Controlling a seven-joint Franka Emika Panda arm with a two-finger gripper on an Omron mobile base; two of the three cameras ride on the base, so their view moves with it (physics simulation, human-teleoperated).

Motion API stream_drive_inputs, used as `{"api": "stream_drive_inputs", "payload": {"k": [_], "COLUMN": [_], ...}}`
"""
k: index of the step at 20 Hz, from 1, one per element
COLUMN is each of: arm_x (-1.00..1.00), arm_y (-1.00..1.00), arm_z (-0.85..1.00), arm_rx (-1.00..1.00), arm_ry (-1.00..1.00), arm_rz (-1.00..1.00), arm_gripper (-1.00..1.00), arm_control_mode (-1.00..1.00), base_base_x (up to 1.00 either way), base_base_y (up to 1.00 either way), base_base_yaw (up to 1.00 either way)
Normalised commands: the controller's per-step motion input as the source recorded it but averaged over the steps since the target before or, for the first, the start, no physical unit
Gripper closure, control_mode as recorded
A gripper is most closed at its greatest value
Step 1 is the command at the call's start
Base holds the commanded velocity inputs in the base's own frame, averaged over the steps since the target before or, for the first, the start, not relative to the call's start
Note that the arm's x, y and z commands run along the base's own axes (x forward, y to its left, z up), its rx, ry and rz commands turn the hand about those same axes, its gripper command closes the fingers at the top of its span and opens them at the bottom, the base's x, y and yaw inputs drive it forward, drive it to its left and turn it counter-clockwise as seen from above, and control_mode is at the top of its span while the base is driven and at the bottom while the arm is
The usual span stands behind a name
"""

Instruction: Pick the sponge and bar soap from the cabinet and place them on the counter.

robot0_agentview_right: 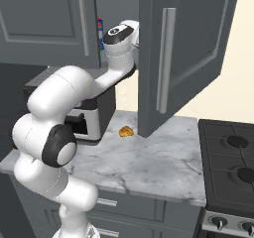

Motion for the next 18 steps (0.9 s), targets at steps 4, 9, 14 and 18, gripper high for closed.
{"api": "stream_drive_inputs", "payload": {"k": [4,9,14,18], "arm_x": [-0.19,-0.01,0.0,0.0], "arm_y": [-0.39,-0.32,-0.21,-0.28], "arm_z": [0.0,0.0,0.0,-0.01], "arm_rx": [0.0,0.0,0.04,0.07], "arm_ry": [-0.03,-0.01,-0.02,-0.02], "arm_rz": [-0.14,-0.07,0.0,0.02], "arm_gripper": [-1.0,-1.0,-1.0,-1.0], "arm_control_mode": [-1.0,-1.0,-1.0,-1.0], "base_base_x": [0.0,0.0,0.0,0.0], "base_base_y": [0.0,0.0,0.0,0.0], "base_base_yaw": [0.0,0.0,0.0,0.0]}}
